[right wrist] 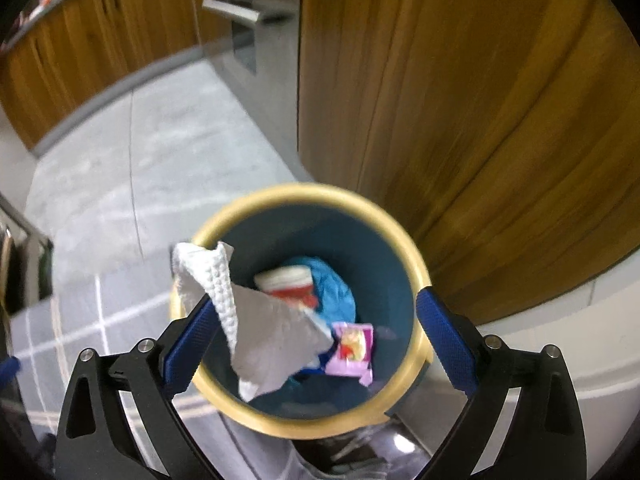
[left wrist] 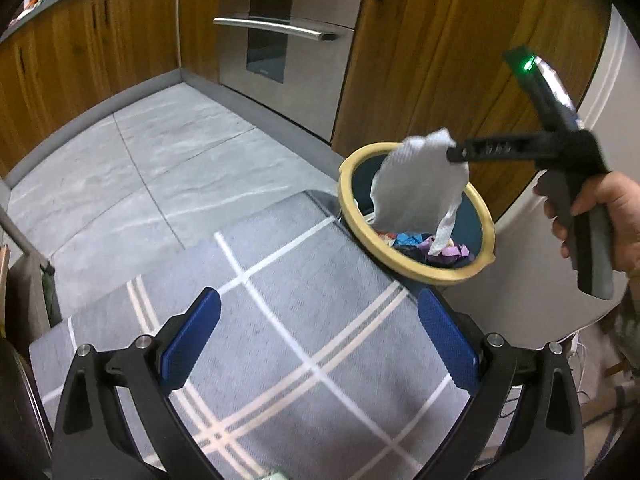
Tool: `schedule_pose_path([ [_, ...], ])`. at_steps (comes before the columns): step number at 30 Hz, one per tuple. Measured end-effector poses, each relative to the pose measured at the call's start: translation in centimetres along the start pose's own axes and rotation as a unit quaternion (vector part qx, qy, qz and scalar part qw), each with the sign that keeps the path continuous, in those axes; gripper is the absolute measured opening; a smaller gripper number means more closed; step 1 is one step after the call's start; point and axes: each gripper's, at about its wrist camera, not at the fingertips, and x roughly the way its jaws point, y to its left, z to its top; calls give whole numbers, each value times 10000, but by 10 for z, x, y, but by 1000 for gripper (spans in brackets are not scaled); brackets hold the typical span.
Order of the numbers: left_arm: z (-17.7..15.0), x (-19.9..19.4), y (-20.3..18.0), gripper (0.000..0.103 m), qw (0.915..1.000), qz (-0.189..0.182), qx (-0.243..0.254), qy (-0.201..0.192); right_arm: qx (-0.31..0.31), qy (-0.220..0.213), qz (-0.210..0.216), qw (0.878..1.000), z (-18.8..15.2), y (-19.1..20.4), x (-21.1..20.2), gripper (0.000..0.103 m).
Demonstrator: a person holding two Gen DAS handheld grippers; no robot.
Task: Collect trash
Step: 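Move both tools back over the medicine box and blue mask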
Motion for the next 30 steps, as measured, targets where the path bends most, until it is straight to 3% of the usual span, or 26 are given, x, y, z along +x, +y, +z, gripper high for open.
schedule_pose_path([
  [9, -21, -33, 27, 97, 9994, -51, -342, 30, -1046, 1017, -458, 9882, -41, 29, 44, 97],
  [13, -32, -59, 38, 97, 9993, 59, -370, -86, -1276, 1227, -364, 9835, -59, 39, 44, 97],
  [16, -43, -77, 48, 97, 9989, 113, -426, -149, -993, 1449, -100, 9844, -68, 35, 42, 97],
  [24, -66, -111, 68, 97, 9964, 267, -738, -332, -674, 1279, 86, 9895, -79, 35, 16, 98],
  [30, -79, -128, 78, 97, 9942, 429, -888, -440, -738, 769, 127, 9942, -84, 49, -28, 98],
])
